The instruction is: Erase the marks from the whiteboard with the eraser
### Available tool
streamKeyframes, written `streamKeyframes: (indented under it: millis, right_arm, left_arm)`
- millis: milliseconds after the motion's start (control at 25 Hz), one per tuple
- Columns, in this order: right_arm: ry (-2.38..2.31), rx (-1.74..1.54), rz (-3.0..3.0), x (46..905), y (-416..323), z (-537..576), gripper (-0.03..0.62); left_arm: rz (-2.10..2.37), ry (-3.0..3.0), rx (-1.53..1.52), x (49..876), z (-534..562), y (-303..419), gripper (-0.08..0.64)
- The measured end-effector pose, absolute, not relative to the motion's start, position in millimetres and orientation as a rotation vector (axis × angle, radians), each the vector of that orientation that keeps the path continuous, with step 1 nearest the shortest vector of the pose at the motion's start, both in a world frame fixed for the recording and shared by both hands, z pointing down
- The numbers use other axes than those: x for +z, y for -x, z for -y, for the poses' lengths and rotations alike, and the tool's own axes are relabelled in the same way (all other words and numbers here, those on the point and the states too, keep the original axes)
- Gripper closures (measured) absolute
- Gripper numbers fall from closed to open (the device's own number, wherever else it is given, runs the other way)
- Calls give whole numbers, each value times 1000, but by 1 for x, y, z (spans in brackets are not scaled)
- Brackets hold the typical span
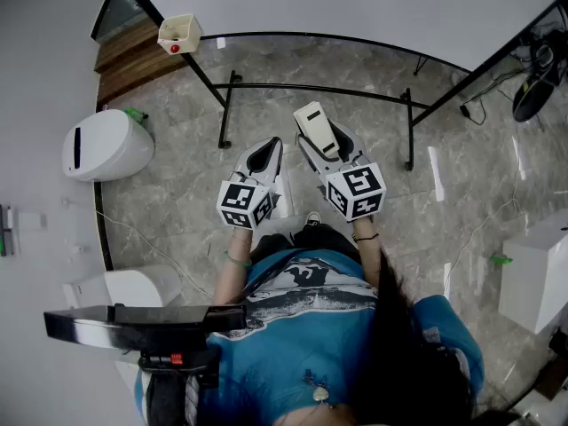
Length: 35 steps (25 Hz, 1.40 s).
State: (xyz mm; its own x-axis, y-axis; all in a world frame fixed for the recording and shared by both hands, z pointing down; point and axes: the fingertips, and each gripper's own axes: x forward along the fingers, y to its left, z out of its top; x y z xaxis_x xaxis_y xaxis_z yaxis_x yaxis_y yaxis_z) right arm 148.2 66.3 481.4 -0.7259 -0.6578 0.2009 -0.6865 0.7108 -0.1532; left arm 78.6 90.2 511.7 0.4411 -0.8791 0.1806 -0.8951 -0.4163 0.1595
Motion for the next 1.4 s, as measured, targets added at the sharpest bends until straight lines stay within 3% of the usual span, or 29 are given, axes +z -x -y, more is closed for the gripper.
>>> streamKeyframes:
  millis: [320, 880, 1400]
  right_arm:
    - [-1063, 367, 2865, 480, -161, -39, 328]
    - [-1022, 418, 2845, 495, -115, 24, 328]
    - [-1142, 386, 2798, 474, 4, 147, 328]
  left_arm:
    - [1571, -2447, 121, 516, -70, -91, 555]
    - [1552, -2471, 64, 514, -1, -49, 555]
    - [1504, -2556, 14, 482, 131, 85, 555]
